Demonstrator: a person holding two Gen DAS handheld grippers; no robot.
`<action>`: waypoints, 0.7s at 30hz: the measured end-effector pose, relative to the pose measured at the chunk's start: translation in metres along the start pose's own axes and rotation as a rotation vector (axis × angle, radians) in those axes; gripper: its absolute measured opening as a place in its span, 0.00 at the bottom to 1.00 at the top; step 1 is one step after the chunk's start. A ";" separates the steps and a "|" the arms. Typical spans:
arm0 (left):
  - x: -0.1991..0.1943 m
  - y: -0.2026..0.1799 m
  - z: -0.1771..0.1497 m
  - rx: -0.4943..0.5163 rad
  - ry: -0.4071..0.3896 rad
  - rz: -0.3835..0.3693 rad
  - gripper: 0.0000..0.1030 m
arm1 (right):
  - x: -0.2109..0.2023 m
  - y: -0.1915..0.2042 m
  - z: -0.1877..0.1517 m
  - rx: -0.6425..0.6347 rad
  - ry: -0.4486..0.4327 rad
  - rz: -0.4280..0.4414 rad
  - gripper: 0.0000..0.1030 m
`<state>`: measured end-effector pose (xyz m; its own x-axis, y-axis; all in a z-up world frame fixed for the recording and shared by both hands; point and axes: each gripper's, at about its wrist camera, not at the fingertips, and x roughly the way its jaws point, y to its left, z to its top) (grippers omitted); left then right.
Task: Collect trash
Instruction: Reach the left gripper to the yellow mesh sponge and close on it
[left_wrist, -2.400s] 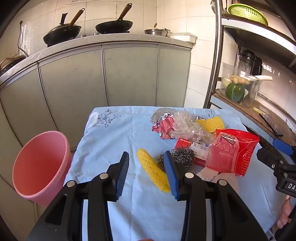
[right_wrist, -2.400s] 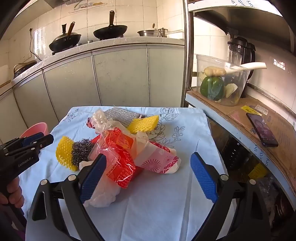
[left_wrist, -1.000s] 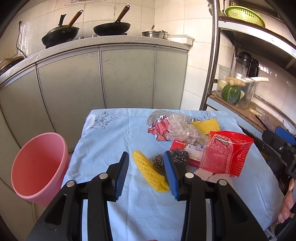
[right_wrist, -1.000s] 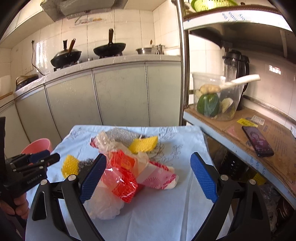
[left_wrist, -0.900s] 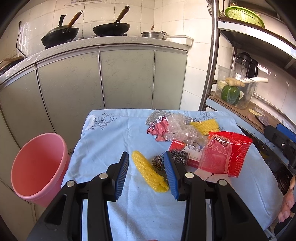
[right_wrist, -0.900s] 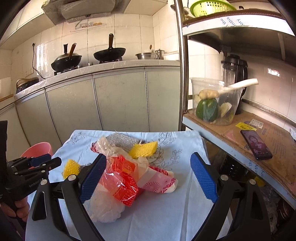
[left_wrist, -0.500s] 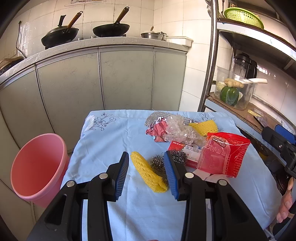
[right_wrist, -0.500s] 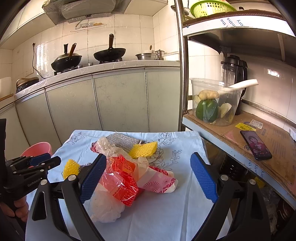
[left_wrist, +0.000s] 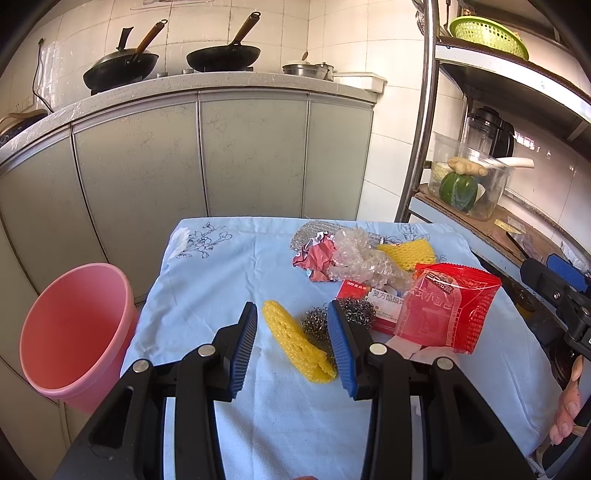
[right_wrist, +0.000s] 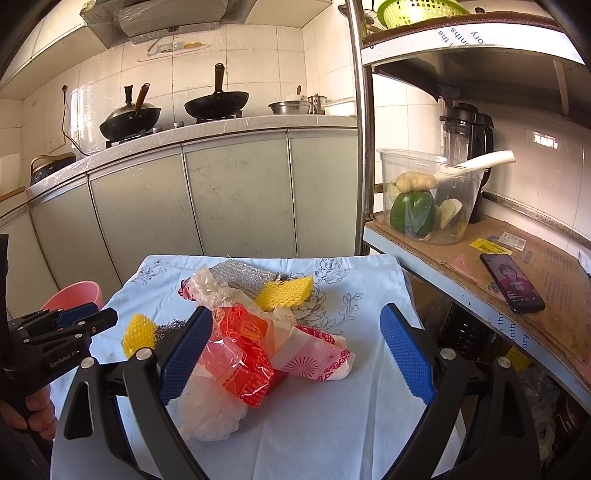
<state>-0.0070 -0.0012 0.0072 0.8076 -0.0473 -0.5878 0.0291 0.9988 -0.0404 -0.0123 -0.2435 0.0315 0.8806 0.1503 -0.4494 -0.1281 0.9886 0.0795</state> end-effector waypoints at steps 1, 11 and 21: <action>0.000 0.001 0.000 -0.004 0.002 -0.006 0.38 | 0.000 0.000 0.000 0.000 0.000 0.001 0.90; 0.018 0.017 -0.008 -0.098 0.108 -0.142 0.38 | 0.005 -0.002 -0.006 0.003 0.017 0.019 0.90; 0.049 0.025 -0.011 -0.167 0.193 -0.142 0.37 | 0.012 -0.009 -0.011 0.027 0.037 0.041 0.90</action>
<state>0.0270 0.0213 -0.0311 0.6753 -0.2043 -0.7087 0.0231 0.9663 -0.2566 -0.0054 -0.2507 0.0150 0.8574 0.1917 -0.4775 -0.1510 0.9809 0.1226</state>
